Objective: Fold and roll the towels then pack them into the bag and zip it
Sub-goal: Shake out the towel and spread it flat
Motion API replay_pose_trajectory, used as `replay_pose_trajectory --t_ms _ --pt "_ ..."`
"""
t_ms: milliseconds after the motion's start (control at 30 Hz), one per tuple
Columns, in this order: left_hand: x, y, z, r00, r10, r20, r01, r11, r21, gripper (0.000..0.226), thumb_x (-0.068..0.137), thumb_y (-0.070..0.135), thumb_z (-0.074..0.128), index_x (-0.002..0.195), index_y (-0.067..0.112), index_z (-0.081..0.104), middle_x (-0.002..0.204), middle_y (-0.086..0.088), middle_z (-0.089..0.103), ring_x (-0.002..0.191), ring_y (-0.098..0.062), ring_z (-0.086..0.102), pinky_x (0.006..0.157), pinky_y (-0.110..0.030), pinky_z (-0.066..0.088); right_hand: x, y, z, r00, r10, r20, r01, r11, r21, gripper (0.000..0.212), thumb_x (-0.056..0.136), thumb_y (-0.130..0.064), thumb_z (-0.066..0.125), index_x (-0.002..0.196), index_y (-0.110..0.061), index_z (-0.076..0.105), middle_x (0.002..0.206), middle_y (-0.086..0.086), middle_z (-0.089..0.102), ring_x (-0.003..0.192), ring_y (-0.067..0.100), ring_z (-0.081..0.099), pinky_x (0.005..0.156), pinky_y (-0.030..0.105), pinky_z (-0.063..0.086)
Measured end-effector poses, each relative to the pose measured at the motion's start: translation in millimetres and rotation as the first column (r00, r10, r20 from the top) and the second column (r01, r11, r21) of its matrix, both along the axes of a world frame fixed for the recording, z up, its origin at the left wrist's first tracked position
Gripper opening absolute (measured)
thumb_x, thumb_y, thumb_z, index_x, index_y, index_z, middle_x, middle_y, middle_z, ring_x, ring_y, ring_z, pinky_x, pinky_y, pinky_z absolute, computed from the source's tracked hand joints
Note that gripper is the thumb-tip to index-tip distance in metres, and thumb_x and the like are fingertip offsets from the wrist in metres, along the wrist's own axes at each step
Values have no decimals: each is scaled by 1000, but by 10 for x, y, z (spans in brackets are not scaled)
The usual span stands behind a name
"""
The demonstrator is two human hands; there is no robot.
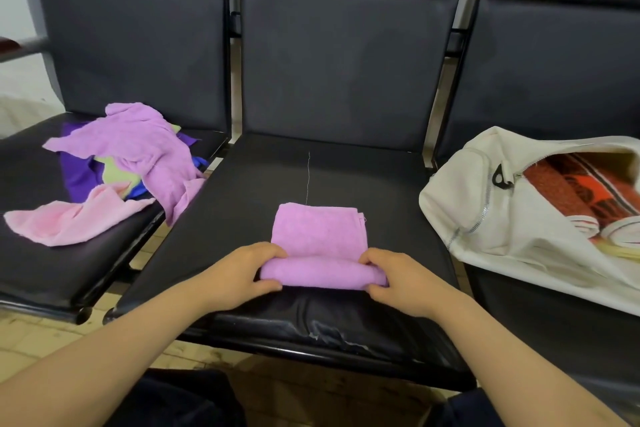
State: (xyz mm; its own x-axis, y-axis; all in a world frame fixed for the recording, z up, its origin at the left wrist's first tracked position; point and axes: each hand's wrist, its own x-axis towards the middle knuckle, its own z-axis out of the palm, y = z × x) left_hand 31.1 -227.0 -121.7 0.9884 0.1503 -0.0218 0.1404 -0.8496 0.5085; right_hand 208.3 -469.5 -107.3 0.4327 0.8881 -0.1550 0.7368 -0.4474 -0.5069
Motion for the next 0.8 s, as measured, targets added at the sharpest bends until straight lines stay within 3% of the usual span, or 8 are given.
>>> replay_pose_trajectory --t_ms 133,267,333,500,567,633,700,800 --pt "2 -35 60 992 120 36 -112 979 -168 17 87 27 62 101 30 52 94 8 63 84 -12 60 79 -31 50 1 -21 45 979 -131 -157 140 989 54 12 90 -23 54 98 -26 47 83 1 59 67 12 49 63 24 41" --pt "21 -68 116 974 228 -10 -212 885 -414 25 73 41 56 89 21 59 86 -1 62 80 -15 56 75 -32 46 32 -22 43 952 -173 -253 201 976 89 3 94 -27 51 92 -26 49 90 10 60 72 12 48 65 26 39" --pt "53 -64 101 966 251 -59 -249 846 -472 19 83 34 56 86 16 61 83 1 61 79 -12 54 73 -29 43 37 -6 -8 942 -178 -286 208 975 81 8 96 -29 50 94 -22 53 93 8 61 76 12 51 67 26 42" --pt "113 -36 -14 960 263 -93 -276 944 -179 14 90 28 59 103 25 55 95 5 59 81 -9 57 70 -18 43 16 51 -115 971 -213 -111 219 975 39 16 93 -34 57 108 -28 55 104 -8 49 81 7 53 67 13 39" --pt "121 -23 -49 961 273 32 -267 956 -122 24 84 23 68 105 25 56 101 6 50 82 -8 55 70 -12 41 18 52 -101 978 -210 3 208 970 128 20 89 -30 64 107 -28 55 109 -11 41 85 7 53 71 13 43" --pt "126 -11 -38 972 160 173 -153 987 -54 15 82 20 72 93 26 63 99 9 50 83 -6 55 74 -15 44 15 54 -52 990 -118 71 101 973 207 11 87 -23 66 97 -26 63 104 -12 48 87 6 54 79 22 49" --pt "105 11 -4 989 66 134 -62 997 -35 13 82 41 67 92 34 64 97 13 55 87 -4 56 79 -18 45 15 33 2 999 -40 -23 43 986 160 8 87 -29 67 95 -27 66 98 -13 54 86 5 54 79 23 48" --pt "59 69 32 996 24 -91 -26 999 -20 63 66 77 59 117 41 55 114 24 53 104 4 52 92 -16 42 54 -30 44 988 5 -157 -8 1000 -23 45 74 -50 75 112 -38 56 113 -22 49 102 -2 49 85 15 42"
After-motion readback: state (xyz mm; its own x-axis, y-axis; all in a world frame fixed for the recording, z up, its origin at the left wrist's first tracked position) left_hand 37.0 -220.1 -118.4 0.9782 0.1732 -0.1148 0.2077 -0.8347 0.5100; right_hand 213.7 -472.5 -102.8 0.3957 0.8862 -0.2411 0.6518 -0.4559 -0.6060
